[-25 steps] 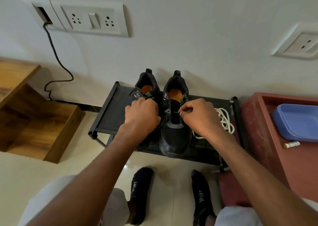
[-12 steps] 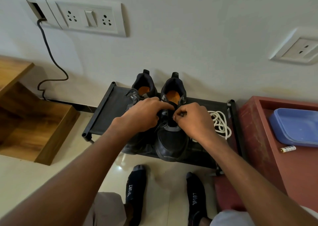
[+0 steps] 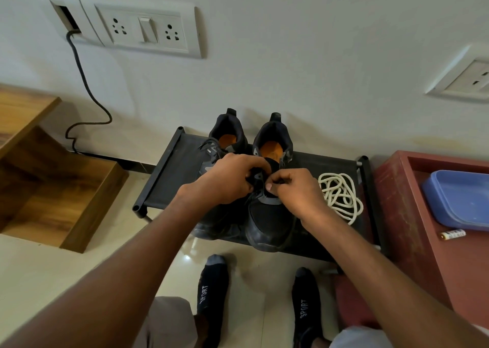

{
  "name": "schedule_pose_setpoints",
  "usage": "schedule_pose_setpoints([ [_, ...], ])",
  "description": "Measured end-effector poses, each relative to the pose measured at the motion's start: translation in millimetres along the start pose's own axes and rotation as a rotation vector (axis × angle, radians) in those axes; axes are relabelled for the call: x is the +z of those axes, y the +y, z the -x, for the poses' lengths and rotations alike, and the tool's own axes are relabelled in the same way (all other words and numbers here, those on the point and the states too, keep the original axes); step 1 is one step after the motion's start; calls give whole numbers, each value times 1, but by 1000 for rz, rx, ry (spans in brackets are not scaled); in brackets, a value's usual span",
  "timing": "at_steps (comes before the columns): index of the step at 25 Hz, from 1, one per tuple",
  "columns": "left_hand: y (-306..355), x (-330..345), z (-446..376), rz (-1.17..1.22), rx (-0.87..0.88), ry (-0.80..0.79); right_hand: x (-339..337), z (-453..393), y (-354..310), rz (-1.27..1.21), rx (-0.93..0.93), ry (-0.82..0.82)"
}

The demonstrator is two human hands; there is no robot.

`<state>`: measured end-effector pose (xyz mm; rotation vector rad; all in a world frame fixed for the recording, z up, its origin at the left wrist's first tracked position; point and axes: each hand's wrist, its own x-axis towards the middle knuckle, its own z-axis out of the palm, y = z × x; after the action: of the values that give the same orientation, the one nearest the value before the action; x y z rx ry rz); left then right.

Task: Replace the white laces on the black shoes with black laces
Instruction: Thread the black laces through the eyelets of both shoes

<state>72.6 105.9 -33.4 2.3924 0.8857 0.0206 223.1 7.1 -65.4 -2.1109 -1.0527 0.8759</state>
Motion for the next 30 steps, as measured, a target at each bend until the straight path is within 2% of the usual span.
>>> schedule_pose_setpoints([
  [2, -2, 1, 0, 29, -32, 18, 4, 3, 0, -15, 1, 27],
  [8, -5, 7, -2, 178, -188, 152, 13, 10, -5, 208, -80, 146],
  [10, -7, 14, -2, 214, -269, 209, 13, 8, -8, 147, -34, 87],
  [14, -9, 23, 1, 308, -345, 185, 11, 1, -16, -180, 215, -25],
  [16, -4, 25, 4, 324, -354, 236, 7, 3, -19, -151, 213, -58],
  [18, 2, 25, 5, 296, -348, 281, 1, 6, -23, -64, 136, -100],
  [22, 11, 16, 2, 228, -351, 273, -13, 6, -25, 181, -18, -185],
  [24, 15, 2, 2, 369, -330, 324, -18, 7, -24, 381, -117, -187],
  [25, 17, -8, 3, 583, -296, 349, -19, 6, -24, 453, -158, -173],
  [27, 23, -30, 6, 1198, -173, 371, -22, 4, -23, 479, -202, -138],
  [28, 22, -36, 6, 1315, -120, 408, -23, 2, -23, 455, -208, -123],
  [29, 19, -38, 5, 1218, -123, 468, -25, 1, -22, 439, -208, -112],
  [30, 15, -38, 3, 944, -161, 499, -26, 1, -22, 435, -209, -103],
])
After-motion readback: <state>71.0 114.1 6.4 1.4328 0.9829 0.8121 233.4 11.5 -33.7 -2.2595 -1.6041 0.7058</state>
